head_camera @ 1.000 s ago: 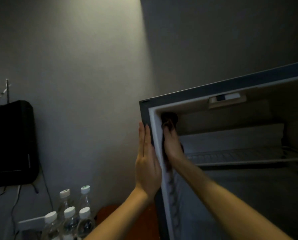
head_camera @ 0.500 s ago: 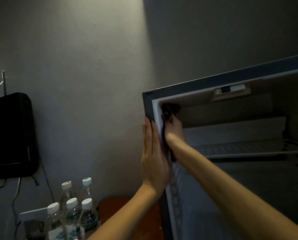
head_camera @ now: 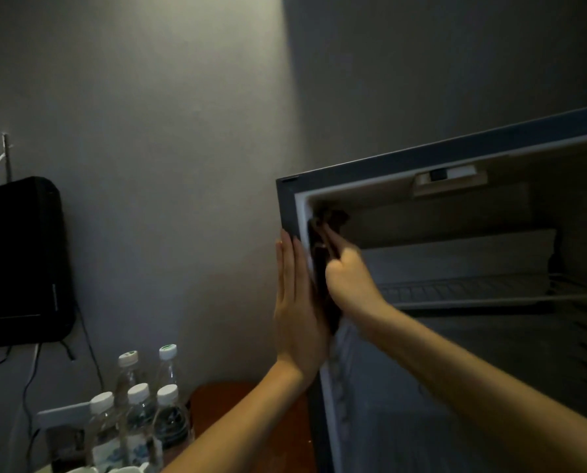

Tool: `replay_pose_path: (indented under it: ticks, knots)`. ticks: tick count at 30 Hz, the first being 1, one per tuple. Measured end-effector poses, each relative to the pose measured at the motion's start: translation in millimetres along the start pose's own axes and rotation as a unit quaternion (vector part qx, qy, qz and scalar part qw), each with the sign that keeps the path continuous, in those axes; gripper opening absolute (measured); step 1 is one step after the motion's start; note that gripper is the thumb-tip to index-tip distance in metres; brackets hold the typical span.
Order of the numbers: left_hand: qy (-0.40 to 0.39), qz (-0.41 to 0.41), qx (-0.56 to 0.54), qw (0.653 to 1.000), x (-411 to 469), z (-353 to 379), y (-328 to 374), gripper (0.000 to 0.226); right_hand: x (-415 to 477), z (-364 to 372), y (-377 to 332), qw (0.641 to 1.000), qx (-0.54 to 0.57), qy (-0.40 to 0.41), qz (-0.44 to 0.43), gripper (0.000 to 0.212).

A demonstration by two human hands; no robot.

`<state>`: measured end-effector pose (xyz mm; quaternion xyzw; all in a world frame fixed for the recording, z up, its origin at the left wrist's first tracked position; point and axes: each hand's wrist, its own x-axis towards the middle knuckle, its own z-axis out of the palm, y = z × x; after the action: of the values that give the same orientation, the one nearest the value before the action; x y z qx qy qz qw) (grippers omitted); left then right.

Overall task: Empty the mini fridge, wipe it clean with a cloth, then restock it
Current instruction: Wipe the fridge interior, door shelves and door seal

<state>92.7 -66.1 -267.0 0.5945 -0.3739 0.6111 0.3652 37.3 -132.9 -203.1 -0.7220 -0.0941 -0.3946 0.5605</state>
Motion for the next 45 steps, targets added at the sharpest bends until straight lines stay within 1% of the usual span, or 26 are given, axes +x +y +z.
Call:
replay_pose_path:
  ticks: [1, 3, 4, 6, 9, 11, 13, 14, 16, 19, 22, 24, 27, 28, 29, 30, 31, 32, 33, 34, 36, 37, 39, 41, 43, 45]
  knots:
    - [0.002, -0.008, -0.011, 1.0, -1, 0, 0, 0.058, 18, 1, -2, 1.0, -0.003, 0.015, 0.007, 0.042]
    - [0.004, -0.005, -0.011, 1.0, -2, 1, -2, 0.052, 48, 5, -3, 0.998, 0.003, 0.017, 0.067, 0.039]
    - [0.007, 0.001, -0.006, 1.0, -2, 1, -2, 0.059, 60, 6, 1, 0.995, 0.016, 0.012, 0.095, 0.037]
    - [0.01, 0.012, -0.003, 1.0, -2, 2, -3, 0.085, 80, 1, 12, 0.991, 0.026, 0.028, 0.131, 0.036]
    - [0.017, 0.012, -0.013, 1.0, -3, 3, -5, 0.1, 101, -3, 27, 0.99, -0.048, 0.038, 0.124, 0.037]
    - [0.017, 0.015, -0.014, 1.0, -3, 4, -7, 0.092, 107, 1, 31, 0.983, -0.145, 0.034, 0.106, 0.034]
    - [0.017, 0.016, -0.015, 1.0, -3, 4, -7, 0.07, 110, 2, 33, 0.967, -0.241, 0.035, 0.071, 0.032]
    - [0.017, 0.014, -0.016, 1.0, -4, 4, -6, 0.06, 113, -1, 33, 0.961, -0.266, 0.025, 0.07, 0.032]
    - [0.011, 0.0, -0.017, 1.0, -4, 4, -7, 0.056, 115, -12, 29, 0.958, -0.274, -0.001, 0.084, 0.032]
    - [0.004, -0.007, -0.012, 1.0, -3, 3, -6, 0.063, 85, -22, 23, 0.974, -0.215, 0.012, 0.072, 0.03]
    - [0.0, -0.012, -0.026, 1.0, -1, 0, 0, 0.049, 42, -17, 13, 0.999, -0.039, 0.029, -0.015, 0.028]
    - [-0.008, -0.015, -0.042, 0.999, -1, -3, 3, 0.054, 34, -10, 1, 0.994, 0.085, 0.015, -0.06, 0.022]
    - [-0.016, -0.001, -0.017, 1.0, -1, -3, -3, 0.058, 49, -2, 4, 0.988, 0.141, 0.026, -0.061, 0.021]
    - [-0.011, 0.003, -0.007, 1.0, -2, -1, -5, 0.061, 56, -2, 12, 0.991, 0.124, 0.013, -0.041, 0.024]
    - [-0.002, 0.006, 0.001, 1.0, -3, 0, -6, 0.067, 67, -6, 24, 0.998, 0.061, 0.004, -0.023, 0.03]
    - [0.004, 0.006, 0.008, 1.0, -4, 1, -6, 0.075, 79, -11, 37, 0.998, -0.059, -0.007, -0.028, 0.036]
    - [0.006, 0.004, 0.01, 1.0, -4, 1, -6, 0.081, 89, -18, 48, 0.976, -0.21, -0.023, -0.047, 0.041]
    - [0.007, 0.0, 0.01, 1.0, -4, 0, -4, 0.083, 97, -25, 55, 0.933, -0.349, -0.039, -0.078, 0.045]
    - [0.006, 0.005, 0.015, 1.0, -3, -2, -3, 0.079, 102, -30, 58, 0.884, -0.45, -0.041, -0.118, 0.048]
    - [0.002, 0.027, 0.028, 0.999, -2, -3, -1, 0.071, 105, -37, 57, 0.844, -0.513, -0.039, -0.148, 0.05]
    - [-0.041, 0.108, 0.078, 0.99, -2, -2, 6, 0.059, 110, -52, 57, 0.802, -0.563, -0.059, -0.191, 0.052]
    - [-0.08, 0.153, 0.115, 0.978, -4, 1, 11, 0.054, 111, -61, 58, 0.786, -0.578, -0.095, -0.199, 0.05]
    - [-0.144, 0.203, 0.183, 0.951, -12, 9, 20, 0.05, 106, -75, 61, 0.775, -0.568, -0.185, -0.208, 0.053]
    - [-0.177, 0.137, 0.189, 0.956, -16, 19, 29, 0.055, 99, -78, 58, 0.809, -0.496, -0.241, -0.204, 0.041]
    - [-0.203, 0.031, 0.189, 0.96, -13, 32, 34, 0.062, 101, -75, 53, 0.837, -0.463, -0.235, -0.171, 0.033]
    - [-0.237, -0.032, 0.179, 0.954, -5, 42, 38, 0.065, 106, -71, 52, 0.842, -0.47, -0.222, -0.145, 0.034]
